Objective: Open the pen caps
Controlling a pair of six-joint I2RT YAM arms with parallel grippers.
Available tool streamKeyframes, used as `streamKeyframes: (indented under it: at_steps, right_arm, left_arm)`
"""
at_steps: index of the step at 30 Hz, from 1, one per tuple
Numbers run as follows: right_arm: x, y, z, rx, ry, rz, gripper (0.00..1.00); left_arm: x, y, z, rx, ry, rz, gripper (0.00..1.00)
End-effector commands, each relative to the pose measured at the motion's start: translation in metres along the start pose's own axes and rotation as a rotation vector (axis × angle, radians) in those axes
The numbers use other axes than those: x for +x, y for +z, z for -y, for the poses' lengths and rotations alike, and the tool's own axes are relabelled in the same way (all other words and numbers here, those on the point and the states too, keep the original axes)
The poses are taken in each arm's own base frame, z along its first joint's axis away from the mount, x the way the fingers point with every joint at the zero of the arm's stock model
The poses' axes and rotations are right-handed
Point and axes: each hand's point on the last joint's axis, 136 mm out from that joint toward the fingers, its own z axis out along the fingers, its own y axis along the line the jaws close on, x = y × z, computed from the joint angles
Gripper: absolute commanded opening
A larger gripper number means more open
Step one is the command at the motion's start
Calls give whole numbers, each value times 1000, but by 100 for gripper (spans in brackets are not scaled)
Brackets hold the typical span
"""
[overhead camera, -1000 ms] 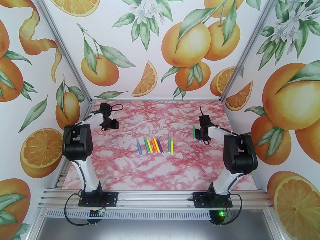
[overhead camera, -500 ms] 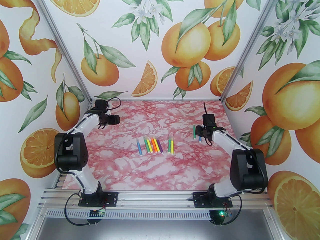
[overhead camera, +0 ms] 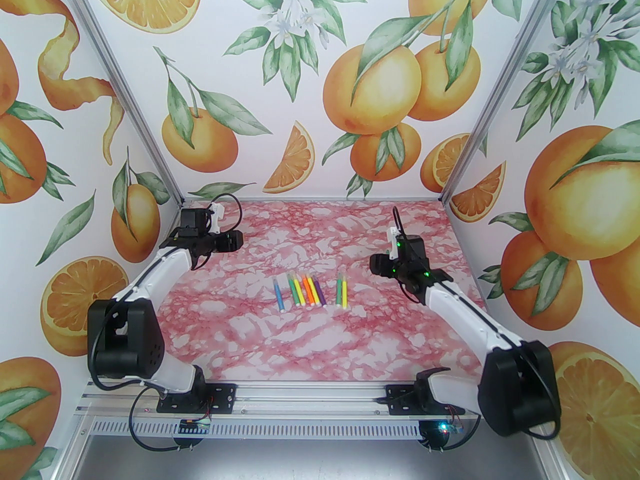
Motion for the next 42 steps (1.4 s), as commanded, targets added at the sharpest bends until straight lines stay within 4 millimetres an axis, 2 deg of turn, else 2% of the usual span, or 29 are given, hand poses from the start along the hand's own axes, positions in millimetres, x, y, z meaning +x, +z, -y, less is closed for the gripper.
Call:
streamKeyframes:
  at_steps: [1,7,15,20,24,27,42]
  right_arm:
    - [-5,-14,-12,-66,1,50,67]
    - [2,-24,-29,-125,19,52,68]
    - [26,-19,-45,-127,39,-13,65]
    - [52,-3,-50,-94,41,-104,61]
    - [71,11,-65,-118,11,-170,55]
    - [79,20,-77,-133,-17,-208,53]
    - [117,61,-98,-131,-69,-385,46]
  left_arm:
    - [-21,-17,16,64,23,117,75]
    - [-22,-33,27,112,39,185,76]
    - [-19,-44,36,141,51,215,77]
    - [-18,-46,39,147,48,219,77]
    - [-17,-45,42,156,50,216,77]
    - [-16,-44,44,161,54,210,78]
    - [-14,-39,46,161,67,184,78]
